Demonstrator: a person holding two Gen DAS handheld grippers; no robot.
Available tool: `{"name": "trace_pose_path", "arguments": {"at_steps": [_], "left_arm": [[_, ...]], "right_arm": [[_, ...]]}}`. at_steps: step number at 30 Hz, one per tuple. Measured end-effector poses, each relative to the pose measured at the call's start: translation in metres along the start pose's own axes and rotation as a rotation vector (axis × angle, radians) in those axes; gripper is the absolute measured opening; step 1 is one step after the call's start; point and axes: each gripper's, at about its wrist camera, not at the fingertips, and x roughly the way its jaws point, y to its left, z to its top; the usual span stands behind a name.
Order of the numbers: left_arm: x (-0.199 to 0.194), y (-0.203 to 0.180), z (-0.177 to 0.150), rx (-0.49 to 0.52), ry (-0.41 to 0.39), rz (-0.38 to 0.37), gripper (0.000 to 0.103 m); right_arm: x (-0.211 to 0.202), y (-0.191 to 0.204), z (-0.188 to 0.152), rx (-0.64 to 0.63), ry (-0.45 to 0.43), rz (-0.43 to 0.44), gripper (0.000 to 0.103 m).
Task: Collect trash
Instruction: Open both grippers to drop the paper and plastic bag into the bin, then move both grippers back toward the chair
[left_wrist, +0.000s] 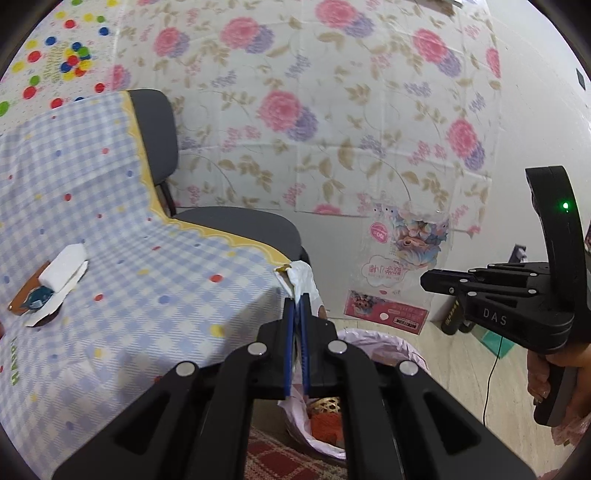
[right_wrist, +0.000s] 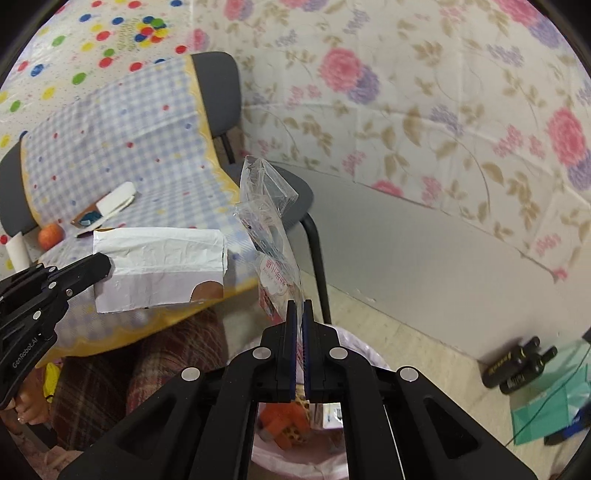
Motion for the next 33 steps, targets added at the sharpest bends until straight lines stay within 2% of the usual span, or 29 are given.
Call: {"name": "trace_pose_path", "arguments": {"at_steps": [13, 15, 16, 17, 19, 21, 33], "left_arm": [[0.05, -0.034, -0.002, 0.058, 0.091, -0.047, 0.002], [0.056, -0.034, -0.003, 0.054, 0.108, -0.041, 0.007], [0.059, -0.034, -0.003, 0.049, 0.117, -0.043, 0.017], [0.06, -0.032, -0.004, 0.043, 0.126, -0.038, 0.033], [0.059, -0.029, -0.004, 0.032, 0.124, -0.029, 0.042], [0.055, -0.024, -0.004, 0.021, 0.121, -0.019, 0.043], [0.018, 0.014, 0.005, -0.053, 0.052, 0.074, 0.044]], "right_arm": [[0.021, -0.027, -0.014, 0.057, 0.042, -0.036, 0.008], [0.028, -0.03, -0.018, 0.061, 0.055, -0.049, 0.009], [0.032, -0.03, -0.019, 0.063, 0.068, -0.049, 0.009], [0.035, -0.031, -0.021, 0.067, 0.081, -0.044, 0.012], [0.039, -0.032, -0.024, 0.071, 0.096, -0.046, 0.024], [0.039, -0.032, -0.025, 0.066, 0.097, -0.048, 0.031], [0.02, -0.011, -0.001, 0.039, 0.028, -0.009, 0.032]]}}
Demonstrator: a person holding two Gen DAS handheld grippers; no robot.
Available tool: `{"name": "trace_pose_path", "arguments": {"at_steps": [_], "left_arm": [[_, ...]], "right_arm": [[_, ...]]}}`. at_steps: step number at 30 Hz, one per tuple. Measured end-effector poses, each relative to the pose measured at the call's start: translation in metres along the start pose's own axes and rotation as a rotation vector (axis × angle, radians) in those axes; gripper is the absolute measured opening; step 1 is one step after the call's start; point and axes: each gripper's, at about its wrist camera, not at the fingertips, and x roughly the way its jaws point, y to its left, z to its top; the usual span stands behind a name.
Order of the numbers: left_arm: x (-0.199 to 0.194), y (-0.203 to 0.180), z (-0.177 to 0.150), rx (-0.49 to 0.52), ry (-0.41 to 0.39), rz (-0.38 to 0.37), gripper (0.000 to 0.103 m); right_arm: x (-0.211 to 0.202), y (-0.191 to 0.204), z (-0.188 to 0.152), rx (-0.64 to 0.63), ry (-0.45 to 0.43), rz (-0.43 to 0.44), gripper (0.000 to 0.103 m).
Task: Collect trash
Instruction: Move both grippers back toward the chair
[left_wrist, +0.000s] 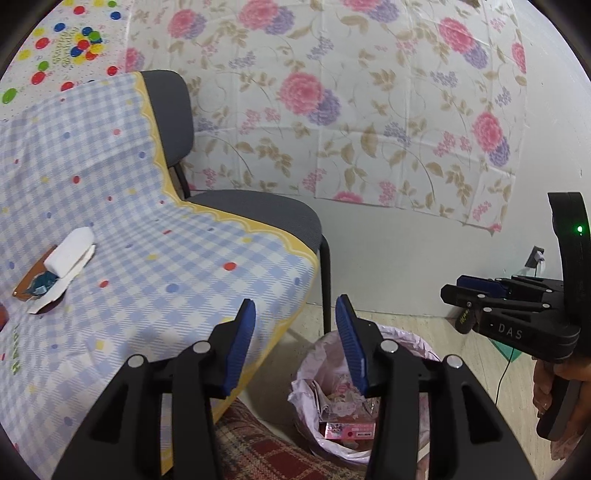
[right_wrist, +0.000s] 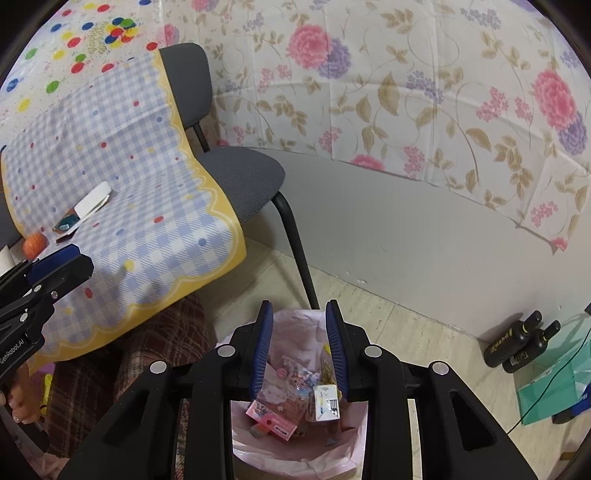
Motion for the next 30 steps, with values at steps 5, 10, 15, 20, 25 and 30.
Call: {"name": "trace_pose_path", "arguments": {"at_steps": [5, 10, 15, 20, 25, 30], "left_arm": [[-0.015, 0.019, 0.002, -0.03, -0.026, 0.041, 0.045], [-0.025, 0.04, 0.001, -0.056, -0.032, 0.092, 0.045], [-0.042, 0.07, -0.004, -0.099, -0.04, 0.167, 0.046], [-0.063, 0.109, -0.005, -0.144, -0.053, 0.278, 0.047], [-0.088, 0.155, 0.0, -0.194, -0.067, 0.388, 0.052], [-0.108, 0.194, 0.003, -0.235, -0.084, 0.484, 0.055]], "right_arm": [[-0.001, 0.017, 0.011, -0.012, -0.016, 0.041, 0.035], [0.001, 0.045, 0.027, -0.057, -0.036, 0.091, 0.036], [0.003, 0.083, 0.044, -0.126, -0.062, 0.149, 0.037], [0.011, 0.123, 0.061, -0.185, -0.075, 0.211, 0.038], [0.018, 0.162, 0.078, -0.246, -0.097, 0.258, 0.04], [0.027, 0.191, 0.089, -0.285, -0.102, 0.299, 0.044]]}}
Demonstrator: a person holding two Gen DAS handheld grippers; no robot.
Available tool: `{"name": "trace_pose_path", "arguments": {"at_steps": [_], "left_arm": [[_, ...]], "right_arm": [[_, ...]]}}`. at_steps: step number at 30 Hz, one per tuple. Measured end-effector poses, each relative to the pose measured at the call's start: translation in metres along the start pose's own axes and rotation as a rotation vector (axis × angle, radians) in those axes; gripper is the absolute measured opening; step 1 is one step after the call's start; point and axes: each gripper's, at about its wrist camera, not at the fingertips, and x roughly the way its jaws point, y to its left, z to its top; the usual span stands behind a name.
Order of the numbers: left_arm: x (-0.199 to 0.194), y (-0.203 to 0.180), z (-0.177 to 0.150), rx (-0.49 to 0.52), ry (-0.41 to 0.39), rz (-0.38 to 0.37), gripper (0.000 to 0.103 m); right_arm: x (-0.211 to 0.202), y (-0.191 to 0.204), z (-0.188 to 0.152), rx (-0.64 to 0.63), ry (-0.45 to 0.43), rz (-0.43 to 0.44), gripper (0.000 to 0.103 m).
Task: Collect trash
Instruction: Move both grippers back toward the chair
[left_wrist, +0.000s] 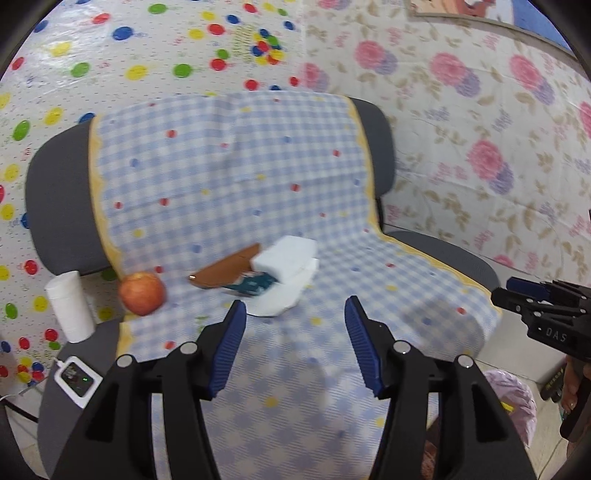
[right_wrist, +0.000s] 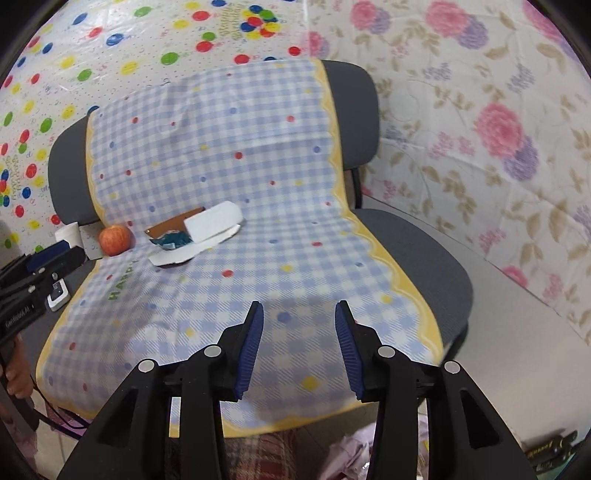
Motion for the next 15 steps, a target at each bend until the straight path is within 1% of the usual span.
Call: {"name": "trace_pose_path", "arguments": {"at_steps": [3, 6, 8, 10, 13, 15], "left_arm": [[0.005, 0.014, 0.005, -0.003, 0.006, 0.046, 0.06], [0.017, 0.03, 0.01, -0.002, 0.031, 0.087, 0.066], [0.027, 0.038, 0.011, -0.003, 0.048, 0.121, 0.074], [0.035, 0.045, 0.011, -0.005, 0.053, 0.15, 0.079], [0.05, 0.056, 0.012, -0.007, 0.065, 0.181, 0.08], [0.06, 0.063, 0.013, -0.011, 0.061, 0.185, 0.08]], "right_arm": [[0.016, 0.013, 0.008, -0.02, 0.012, 0.027, 0.045], [0.03, 0.024, 0.015, -0.046, 0.028, 0.048, 0.048], [0.043, 0.034, 0.02, -0.061, 0.039, 0.063, 0.049], [0.054, 0.041, 0.025, -0.07, 0.048, 0.076, 0.05], [0.073, 0.05, 0.034, -0.067, 0.069, 0.099, 0.051], [0.086, 0.056, 0.041, -0.067, 0.079, 0.108, 0.051]]}}
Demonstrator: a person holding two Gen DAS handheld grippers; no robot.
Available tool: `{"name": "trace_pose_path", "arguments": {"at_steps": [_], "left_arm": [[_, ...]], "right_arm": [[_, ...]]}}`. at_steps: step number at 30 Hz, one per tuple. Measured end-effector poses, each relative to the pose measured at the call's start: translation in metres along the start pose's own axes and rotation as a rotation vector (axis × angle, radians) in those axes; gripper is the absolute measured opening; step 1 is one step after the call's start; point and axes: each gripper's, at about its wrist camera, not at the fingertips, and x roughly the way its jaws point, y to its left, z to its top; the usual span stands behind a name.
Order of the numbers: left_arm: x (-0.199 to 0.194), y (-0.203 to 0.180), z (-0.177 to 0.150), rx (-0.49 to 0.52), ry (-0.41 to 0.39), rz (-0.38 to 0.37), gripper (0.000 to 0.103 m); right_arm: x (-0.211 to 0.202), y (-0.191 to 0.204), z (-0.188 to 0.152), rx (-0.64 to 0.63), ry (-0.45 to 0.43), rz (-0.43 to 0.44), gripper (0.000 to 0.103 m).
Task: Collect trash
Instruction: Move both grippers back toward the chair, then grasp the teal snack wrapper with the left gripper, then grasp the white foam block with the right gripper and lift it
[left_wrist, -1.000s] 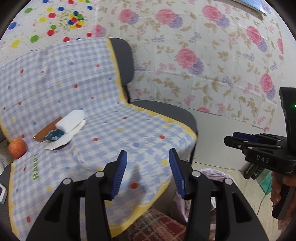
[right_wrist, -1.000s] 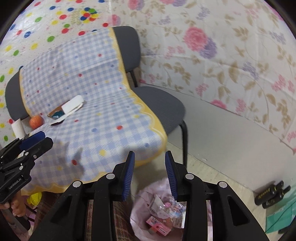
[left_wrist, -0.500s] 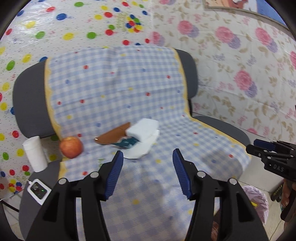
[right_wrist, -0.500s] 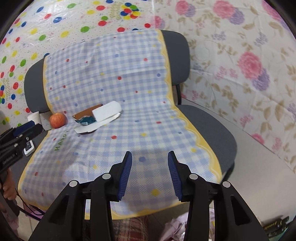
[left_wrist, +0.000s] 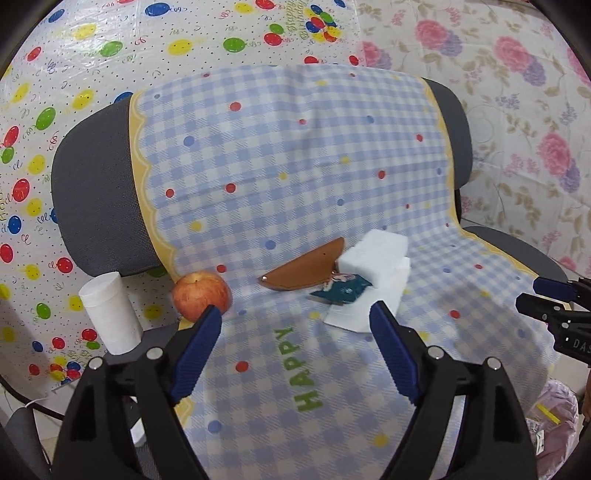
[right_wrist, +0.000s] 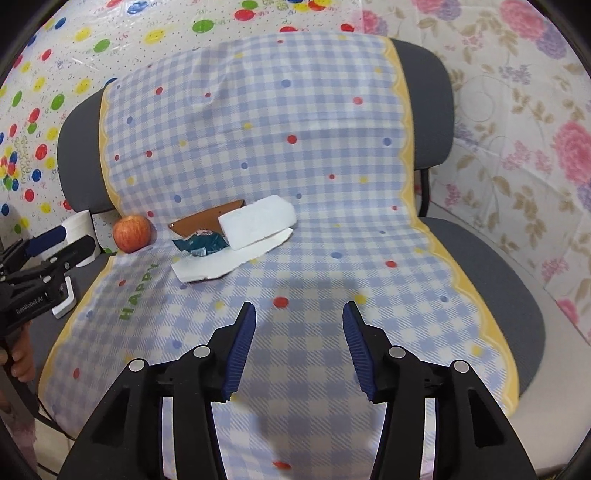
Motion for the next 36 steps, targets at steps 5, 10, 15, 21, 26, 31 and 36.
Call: {"name": "trace_pose_path", "arguments": {"at_steps": [5, 10, 15, 21, 26, 31, 36], "left_arm": [[0.034, -0.003, 0.003, 0.017, 0.032, -0.067, 0.084], [0.071, -0.017, 0.007, 0.042, 0.081, -0.105, 0.084], [0.111, -0.03, 0.013, 0.053, 0.159, -0.133, 0.083], [0.155, -0.035, 0.015, 0.02, 0.261, -0.155, 0.066], [0.154, -0.037, 0.011, 0.022, 0.265, -0.196, 0.046], [0.122, -0.038, 0.01, 0.051, 0.194, -0.201, 0.017], [0.087, -0.022, 0.003, 0.017, 0.137, -0.165, 0.017]], "right_arm": [[0.017, 0.005, 0.013, 0.012, 0.0, 0.02, 0.051], [0.029, 0.003, 0.022, 0.014, 0.004, 0.009, 0.051], [0.028, -0.014, 0.027, 0.055, -0.015, -0.002, 0.051], [0.025, -0.037, 0.019, 0.093, -0.005, -0.022, 0.051], [0.024, -0.044, 0.012, 0.098, 0.01, -0.034, 0.051], [0.028, -0.037, 0.013, 0.078, 0.013, -0.023, 0.051], [0.044, -0.016, 0.022, 0.03, 0.01, -0.002, 0.057]]}}
